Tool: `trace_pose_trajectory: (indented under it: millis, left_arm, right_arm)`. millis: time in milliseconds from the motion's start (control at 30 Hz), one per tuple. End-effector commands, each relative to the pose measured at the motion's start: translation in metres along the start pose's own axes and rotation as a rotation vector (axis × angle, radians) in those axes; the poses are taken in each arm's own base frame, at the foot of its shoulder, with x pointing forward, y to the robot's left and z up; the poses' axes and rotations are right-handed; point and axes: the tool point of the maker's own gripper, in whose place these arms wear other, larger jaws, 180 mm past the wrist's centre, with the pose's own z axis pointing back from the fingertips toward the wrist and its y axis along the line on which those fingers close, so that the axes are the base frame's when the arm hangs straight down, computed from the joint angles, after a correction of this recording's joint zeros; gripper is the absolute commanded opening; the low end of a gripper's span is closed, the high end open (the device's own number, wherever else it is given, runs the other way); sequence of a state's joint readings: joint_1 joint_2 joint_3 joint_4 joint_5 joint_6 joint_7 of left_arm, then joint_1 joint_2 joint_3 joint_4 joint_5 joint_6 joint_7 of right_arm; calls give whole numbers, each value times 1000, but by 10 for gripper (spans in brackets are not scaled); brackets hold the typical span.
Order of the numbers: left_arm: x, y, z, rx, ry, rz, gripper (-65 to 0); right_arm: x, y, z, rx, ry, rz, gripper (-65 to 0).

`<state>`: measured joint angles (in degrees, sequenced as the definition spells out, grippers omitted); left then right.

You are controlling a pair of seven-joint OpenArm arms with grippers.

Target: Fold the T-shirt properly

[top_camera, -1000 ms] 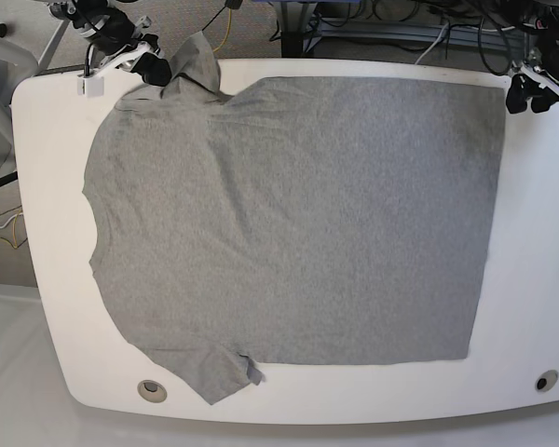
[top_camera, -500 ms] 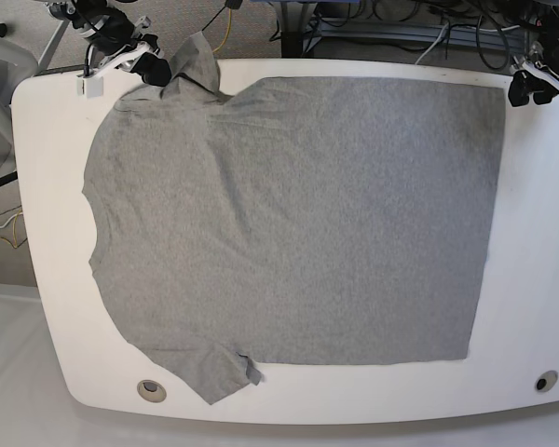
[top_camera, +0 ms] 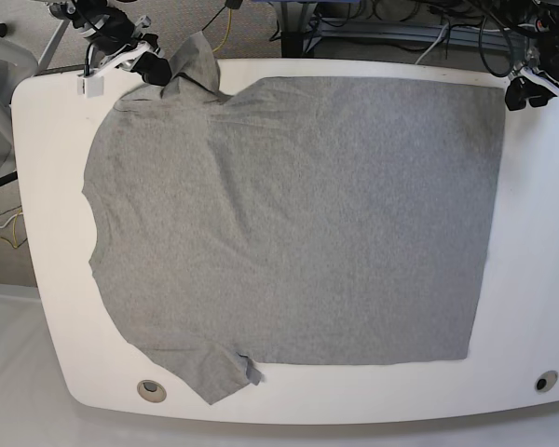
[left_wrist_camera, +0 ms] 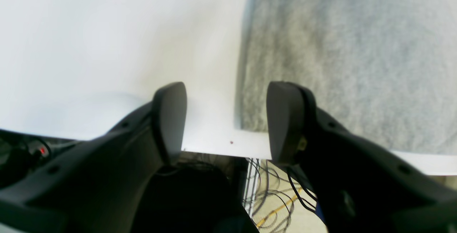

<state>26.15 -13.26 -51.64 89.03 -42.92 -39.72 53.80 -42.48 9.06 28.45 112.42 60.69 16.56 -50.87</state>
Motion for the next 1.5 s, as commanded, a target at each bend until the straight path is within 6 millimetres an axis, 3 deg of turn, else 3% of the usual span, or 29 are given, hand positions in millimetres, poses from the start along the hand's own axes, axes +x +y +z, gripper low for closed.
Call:
trace_pose_trajectory:
  millis: [0,400,700,1467]
  left_arm:
    - [8,3,3,-3,-28,-2,-319]
    - [-1,-1,-13,-39,-6,39,-319]
    - [1,-12,-22,-72,-2,31,-319]
    - [-20,-39,-36,-132,20,76,-320]
  right_arm:
    - [4,4,4,15,-16,11,-646]
    - [5,4,4,14,-17,11,-646]
    - [9,2,5,10,-11,33,-646]
    - [9,1,6,7,-10,37,-646]
